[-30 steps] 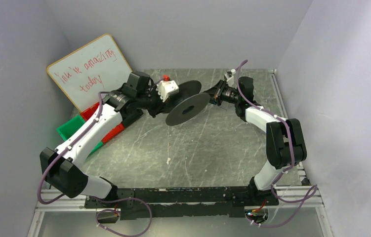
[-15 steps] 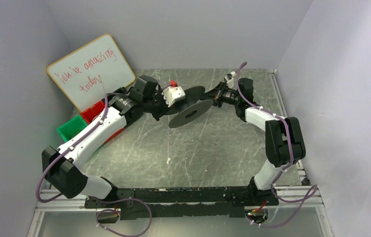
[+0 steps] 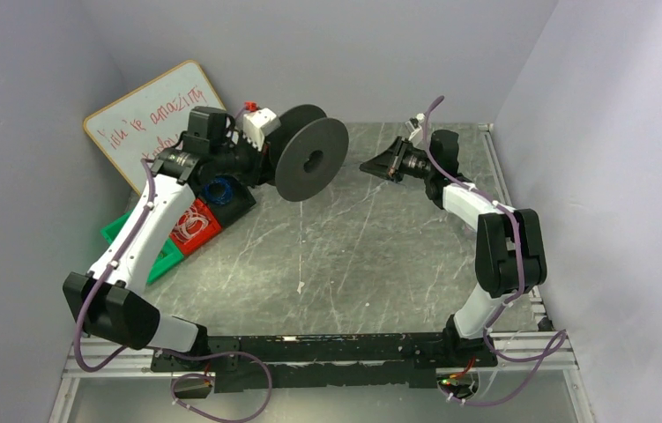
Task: Wrap the cables
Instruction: Wrap the cable around the cable reel.
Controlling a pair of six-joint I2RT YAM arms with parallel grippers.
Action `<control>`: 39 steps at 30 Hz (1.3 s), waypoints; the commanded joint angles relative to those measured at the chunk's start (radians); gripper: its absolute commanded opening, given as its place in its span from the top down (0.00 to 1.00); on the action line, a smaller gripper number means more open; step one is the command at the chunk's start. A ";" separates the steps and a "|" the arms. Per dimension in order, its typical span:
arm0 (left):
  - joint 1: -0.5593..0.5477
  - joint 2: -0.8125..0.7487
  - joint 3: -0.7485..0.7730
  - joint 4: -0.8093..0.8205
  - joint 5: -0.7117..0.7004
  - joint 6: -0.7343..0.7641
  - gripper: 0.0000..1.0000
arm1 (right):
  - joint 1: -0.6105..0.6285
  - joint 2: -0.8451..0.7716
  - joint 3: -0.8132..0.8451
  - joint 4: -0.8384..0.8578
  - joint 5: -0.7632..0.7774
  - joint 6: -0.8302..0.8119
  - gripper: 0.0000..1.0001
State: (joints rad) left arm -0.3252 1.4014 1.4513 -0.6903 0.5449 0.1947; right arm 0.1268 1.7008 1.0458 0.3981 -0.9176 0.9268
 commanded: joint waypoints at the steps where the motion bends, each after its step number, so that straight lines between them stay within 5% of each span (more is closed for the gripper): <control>1: 0.031 -0.029 0.103 0.035 0.176 -0.125 0.98 | -0.012 -0.010 0.064 -0.065 0.030 -0.146 0.89; 39: 0.112 -0.004 0.162 -0.004 0.197 -0.105 0.98 | -0.011 0.018 0.155 -0.246 0.025 -0.317 0.88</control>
State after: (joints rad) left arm -0.2173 1.4059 1.5543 -0.7429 0.6777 0.0849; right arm 0.1246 1.7226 1.1557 0.1543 -0.9066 0.6353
